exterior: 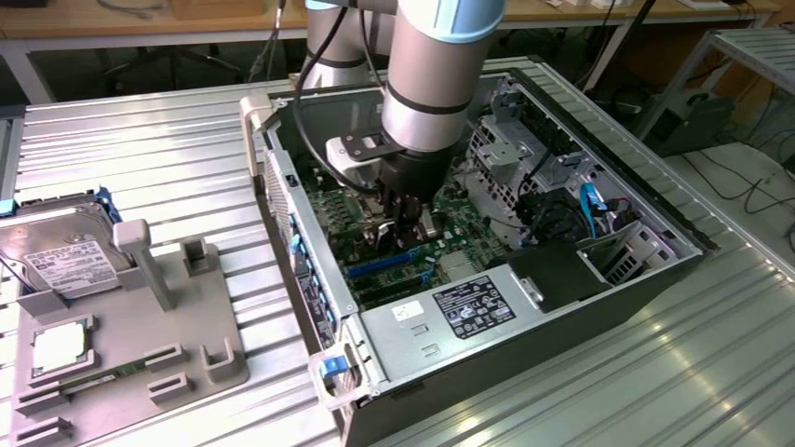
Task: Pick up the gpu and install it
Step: 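Insert the gpu into the slot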
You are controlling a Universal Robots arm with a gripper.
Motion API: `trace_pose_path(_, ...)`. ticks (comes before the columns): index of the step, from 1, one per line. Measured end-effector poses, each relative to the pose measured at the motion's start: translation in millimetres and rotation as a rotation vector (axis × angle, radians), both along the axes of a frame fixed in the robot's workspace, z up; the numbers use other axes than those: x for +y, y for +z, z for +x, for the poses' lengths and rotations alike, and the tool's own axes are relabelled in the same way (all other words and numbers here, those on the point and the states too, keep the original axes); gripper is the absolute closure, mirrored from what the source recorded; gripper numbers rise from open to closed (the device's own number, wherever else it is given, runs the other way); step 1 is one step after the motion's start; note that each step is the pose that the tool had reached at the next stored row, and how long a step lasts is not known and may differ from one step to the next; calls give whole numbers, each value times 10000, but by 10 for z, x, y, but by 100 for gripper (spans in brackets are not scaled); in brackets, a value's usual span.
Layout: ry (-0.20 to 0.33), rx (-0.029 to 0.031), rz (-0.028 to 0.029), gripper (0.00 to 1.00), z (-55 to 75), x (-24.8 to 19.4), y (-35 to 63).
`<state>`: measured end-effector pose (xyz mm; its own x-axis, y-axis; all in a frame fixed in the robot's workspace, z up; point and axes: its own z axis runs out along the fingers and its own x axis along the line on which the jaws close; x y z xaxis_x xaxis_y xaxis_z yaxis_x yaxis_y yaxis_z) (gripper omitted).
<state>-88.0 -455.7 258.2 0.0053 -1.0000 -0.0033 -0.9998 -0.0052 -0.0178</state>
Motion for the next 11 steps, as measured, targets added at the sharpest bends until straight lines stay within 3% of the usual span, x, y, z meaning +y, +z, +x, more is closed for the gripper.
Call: trace_pose_path(11, 0, 0, 0, 72, -22, 1, -84)
